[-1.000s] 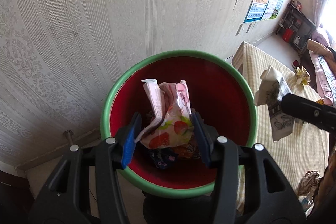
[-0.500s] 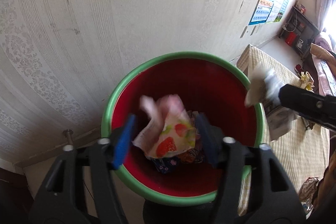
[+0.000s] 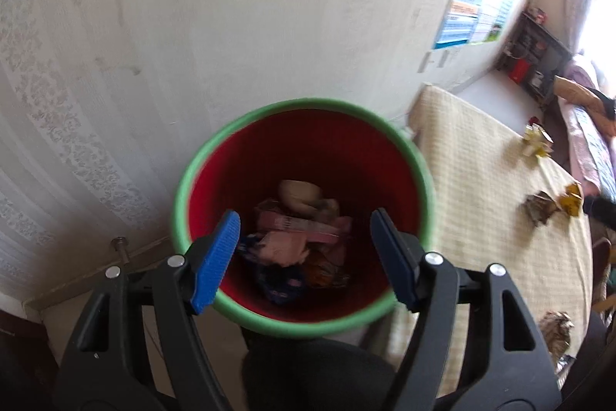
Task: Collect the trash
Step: 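Grasp the silver-blue chip bag with the right tool while the left tool grasps crumpled red-white paper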
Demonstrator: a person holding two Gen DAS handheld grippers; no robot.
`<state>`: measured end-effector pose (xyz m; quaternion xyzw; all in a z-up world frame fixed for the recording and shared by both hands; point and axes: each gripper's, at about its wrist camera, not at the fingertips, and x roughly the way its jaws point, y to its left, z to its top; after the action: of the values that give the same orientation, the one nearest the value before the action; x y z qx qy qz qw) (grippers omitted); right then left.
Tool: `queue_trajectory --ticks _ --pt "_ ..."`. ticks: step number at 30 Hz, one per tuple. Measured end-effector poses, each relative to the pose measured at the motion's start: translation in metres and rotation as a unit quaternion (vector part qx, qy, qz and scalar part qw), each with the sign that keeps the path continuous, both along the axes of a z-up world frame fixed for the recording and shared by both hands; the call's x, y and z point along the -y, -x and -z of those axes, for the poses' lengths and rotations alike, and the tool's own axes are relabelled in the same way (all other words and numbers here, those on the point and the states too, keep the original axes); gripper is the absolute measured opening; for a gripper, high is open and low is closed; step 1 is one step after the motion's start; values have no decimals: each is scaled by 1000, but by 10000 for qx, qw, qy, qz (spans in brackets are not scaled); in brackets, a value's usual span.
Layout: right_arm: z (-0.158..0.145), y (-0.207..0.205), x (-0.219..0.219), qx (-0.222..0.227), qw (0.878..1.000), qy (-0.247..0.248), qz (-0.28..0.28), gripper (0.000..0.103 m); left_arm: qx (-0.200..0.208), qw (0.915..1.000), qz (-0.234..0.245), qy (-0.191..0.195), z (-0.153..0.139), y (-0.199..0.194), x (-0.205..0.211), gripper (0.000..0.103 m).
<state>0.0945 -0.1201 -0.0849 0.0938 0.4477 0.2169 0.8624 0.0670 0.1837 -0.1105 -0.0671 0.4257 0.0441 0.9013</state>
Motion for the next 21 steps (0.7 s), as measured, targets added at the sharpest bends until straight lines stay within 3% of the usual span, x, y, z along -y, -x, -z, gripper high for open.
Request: queue_trajectory --ticks 7,11,19,21 --pt "35 70 99 -698 9945 317 711 65 -32 9961 874 135 -5 19 76 70" --pt "62 108 123 -1225 9893 403 683 69 -210 9888 1443 332 0 35 122 75" --pt "104 148 124 -1930 9779 803 42 73 -562 9589 2707 636 10 56 224 82" --pt "107 149 123 -1982 9772 763 -54 58 -705 9512 2944 597 17 57 247 82"
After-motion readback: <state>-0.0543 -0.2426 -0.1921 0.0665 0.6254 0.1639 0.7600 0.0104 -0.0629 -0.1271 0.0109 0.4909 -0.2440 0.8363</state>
